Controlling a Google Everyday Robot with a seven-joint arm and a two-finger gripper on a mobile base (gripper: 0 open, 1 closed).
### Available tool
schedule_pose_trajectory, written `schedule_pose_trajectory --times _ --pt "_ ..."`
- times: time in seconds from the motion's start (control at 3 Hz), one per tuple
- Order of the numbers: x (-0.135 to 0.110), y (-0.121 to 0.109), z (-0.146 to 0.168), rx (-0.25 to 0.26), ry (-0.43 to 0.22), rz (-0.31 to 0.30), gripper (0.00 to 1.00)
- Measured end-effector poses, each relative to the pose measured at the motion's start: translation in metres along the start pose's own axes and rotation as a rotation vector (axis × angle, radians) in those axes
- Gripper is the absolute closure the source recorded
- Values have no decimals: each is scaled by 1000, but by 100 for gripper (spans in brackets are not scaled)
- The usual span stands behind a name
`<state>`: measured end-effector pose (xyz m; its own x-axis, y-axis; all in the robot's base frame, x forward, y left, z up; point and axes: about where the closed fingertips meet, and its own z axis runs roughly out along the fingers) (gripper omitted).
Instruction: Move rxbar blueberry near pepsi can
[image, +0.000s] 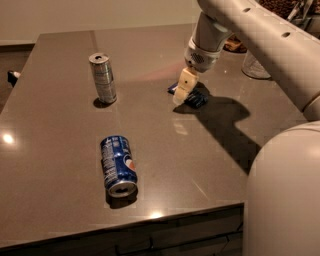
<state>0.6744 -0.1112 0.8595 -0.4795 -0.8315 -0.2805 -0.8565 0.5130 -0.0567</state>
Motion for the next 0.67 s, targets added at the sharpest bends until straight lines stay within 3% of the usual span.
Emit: schedule_pose_trajectory --times 0.67 --pt "14 -4 9 -5 42 -32 59"
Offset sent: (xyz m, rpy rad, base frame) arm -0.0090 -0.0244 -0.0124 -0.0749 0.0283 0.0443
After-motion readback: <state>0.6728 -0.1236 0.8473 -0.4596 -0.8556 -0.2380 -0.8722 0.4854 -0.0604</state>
